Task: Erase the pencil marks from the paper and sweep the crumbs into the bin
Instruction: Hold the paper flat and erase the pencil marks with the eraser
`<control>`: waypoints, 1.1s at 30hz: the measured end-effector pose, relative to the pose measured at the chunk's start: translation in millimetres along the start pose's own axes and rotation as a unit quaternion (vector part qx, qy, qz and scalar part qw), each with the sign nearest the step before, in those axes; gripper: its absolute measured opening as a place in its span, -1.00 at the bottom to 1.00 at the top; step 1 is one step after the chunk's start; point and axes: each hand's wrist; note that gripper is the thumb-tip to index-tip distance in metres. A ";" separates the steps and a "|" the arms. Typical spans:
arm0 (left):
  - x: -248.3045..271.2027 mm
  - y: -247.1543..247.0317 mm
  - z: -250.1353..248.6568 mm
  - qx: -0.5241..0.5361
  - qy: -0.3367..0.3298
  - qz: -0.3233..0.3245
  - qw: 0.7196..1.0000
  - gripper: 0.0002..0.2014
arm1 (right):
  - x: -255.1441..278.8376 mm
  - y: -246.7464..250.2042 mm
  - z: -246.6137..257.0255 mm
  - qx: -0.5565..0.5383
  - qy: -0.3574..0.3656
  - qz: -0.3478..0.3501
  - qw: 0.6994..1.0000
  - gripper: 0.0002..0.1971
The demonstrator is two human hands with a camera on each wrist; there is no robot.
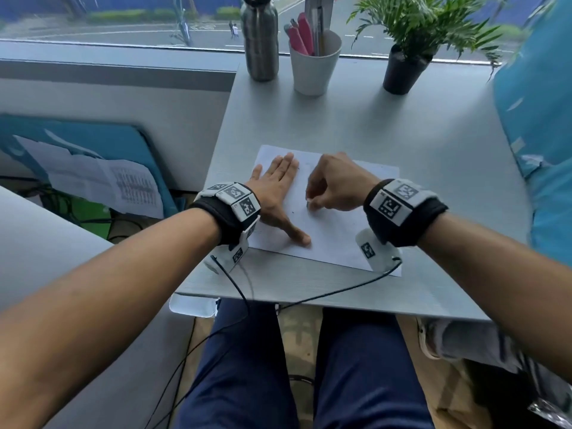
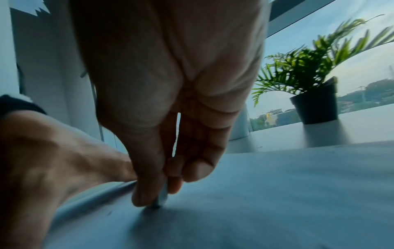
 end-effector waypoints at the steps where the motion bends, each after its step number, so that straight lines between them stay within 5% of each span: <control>1: 0.2 -0.3 0.2 -0.001 -0.001 0.000 1.000 0.63 | 3.1 0.6 -3.4 -0.002 0.002 0.001 1.000 -0.93; 6: -1.9 0.5 0.1 -0.001 -0.011 0.005 1.000 0.54 | -1.1 2.4 -29.1 -0.051 -0.067 -0.052 0.995 -0.91; 13: -3.8 0.2 1.5 -0.009 -0.009 0.008 1.000 0.48 | 24.4 -6.0 -10.3 -0.006 -0.001 0.017 1.000 -0.96; 18: -3.1 0.6 -0.4 -0.009 -0.005 0.015 1.000 0.49 | 13.5 -4.5 -26.3 -0.052 -0.054 -0.070 0.995 -0.92; 23: -3.1 -0.3 1.7 -0.015 -0.009 0.015 1.000 0.51 | 39.3 -10.9 -14.8 -0.050 -0.006 0.010 0.999 -0.95; 28: -1.3 -2.2 1.9 -0.031 -0.030 -0.003 0.999 0.51 | 33.9 -5.3 -60.4 -0.119 -0.151 -0.077 0.978 -0.93; 33: 7.0 1.6 7.0 -0.089 -0.001 -0.001 0.996 0.32 | 35.3 -12.2 -73.8 -0.114 -0.178 -0.012 0.977 -0.93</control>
Point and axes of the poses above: each hand's wrist, its own x-axis away from the middle knuckle, its own y-axis out of the back of the hand, z = x × y, and after that the axes turned 15 degrees about x, right-handed
